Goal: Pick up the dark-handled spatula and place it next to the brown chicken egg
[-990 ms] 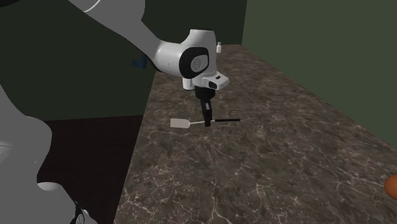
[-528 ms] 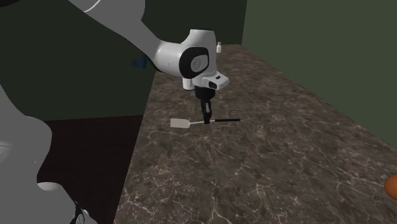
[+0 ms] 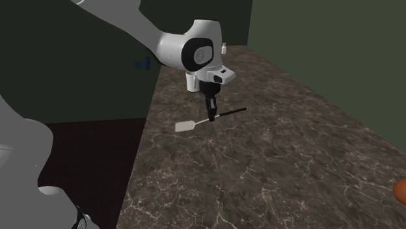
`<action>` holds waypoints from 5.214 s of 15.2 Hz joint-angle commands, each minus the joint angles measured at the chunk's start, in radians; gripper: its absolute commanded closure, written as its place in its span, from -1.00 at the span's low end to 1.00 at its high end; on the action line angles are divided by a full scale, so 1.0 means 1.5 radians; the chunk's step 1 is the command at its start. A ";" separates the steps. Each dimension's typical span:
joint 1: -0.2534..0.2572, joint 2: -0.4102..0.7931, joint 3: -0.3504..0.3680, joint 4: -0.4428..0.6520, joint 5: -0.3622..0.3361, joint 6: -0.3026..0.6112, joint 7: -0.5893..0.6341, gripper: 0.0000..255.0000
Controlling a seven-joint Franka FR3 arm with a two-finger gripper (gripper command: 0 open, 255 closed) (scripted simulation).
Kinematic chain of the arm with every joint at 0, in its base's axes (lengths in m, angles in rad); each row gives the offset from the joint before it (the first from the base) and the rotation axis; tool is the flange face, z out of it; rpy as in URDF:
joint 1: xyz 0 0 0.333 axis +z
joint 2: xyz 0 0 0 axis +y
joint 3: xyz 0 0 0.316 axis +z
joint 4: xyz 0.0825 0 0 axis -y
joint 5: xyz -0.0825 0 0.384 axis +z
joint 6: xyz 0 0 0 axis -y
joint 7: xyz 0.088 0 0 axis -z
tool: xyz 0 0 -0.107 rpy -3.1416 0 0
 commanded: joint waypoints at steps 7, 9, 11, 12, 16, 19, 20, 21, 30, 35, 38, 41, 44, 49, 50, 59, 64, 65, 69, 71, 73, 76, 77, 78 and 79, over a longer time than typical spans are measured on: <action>-0.002 -0.039 0.000 0.034 0.025 -0.069 -0.020 1.00; -0.002 -0.047 -0.001 0.044 0.029 -0.086 -0.024 1.00; -0.002 -0.055 -0.001 0.055 0.034 -0.104 -0.027 1.00; -0.002 -0.059 -0.002 0.060 0.036 -0.112 -0.029 1.00; -0.003 -0.071 -0.003 0.083 0.042 -0.148 -0.035 1.00; -0.003 -0.079 -0.004 0.103 0.046 -0.174 -0.038 1.00; -0.003 -0.082 -0.005 0.109 0.047 -0.183 -0.039 1.00; -0.003 -0.084 -0.005 0.116 0.048 -0.192 -0.040 1.00; -0.062 -0.087 -0.077 0.112 0.051 -0.189 -0.172 1.00; -0.098 -0.067 -0.119 0.133 0.047 -0.189 -0.248 1.00; -0.119 -0.048 -0.143 0.155 0.044 -0.191 -0.292 1.00; -0.141 -0.023 -0.165 0.184 0.042 -0.196 -0.335 1.00; -0.162 0.006 -0.185 0.220 0.040 -0.202 -0.376 1.00; -0.197 0.066 -0.215 0.297 0.039 -0.219 -0.441 1.00; -0.204 0.080 -0.220 0.315 0.040 -0.224 -0.454 1.00; -0.256 0.205 -0.253 0.474 0.045 -0.257 -0.542 1.00; -0.256 0.211 -0.253 0.438 0.044 -0.215 -0.542 1.00; -0.256 0.213 -0.253 0.432 0.044 -0.207 -0.542 1.00; -0.256 0.221 -0.253 0.408 0.044 -0.175 -0.542 1.00; -0.256 0.226 -0.253 0.397 0.044 -0.159 -0.542 1.00; -0.256 0.231 -0.254 0.386 0.043 -0.143 -0.542 1.00; -0.256 0.240 -0.254 0.372 0.043 -0.120 -0.542 1.00; -0.256 0.244 -0.254 0.368 0.042 -0.112 -0.542 1.00; -0.256 0.247 -0.254 0.364 0.042 -0.105 -0.541 1.00; -0.256 0.250 -0.254 0.359 0.042 -0.097 -0.541 1.00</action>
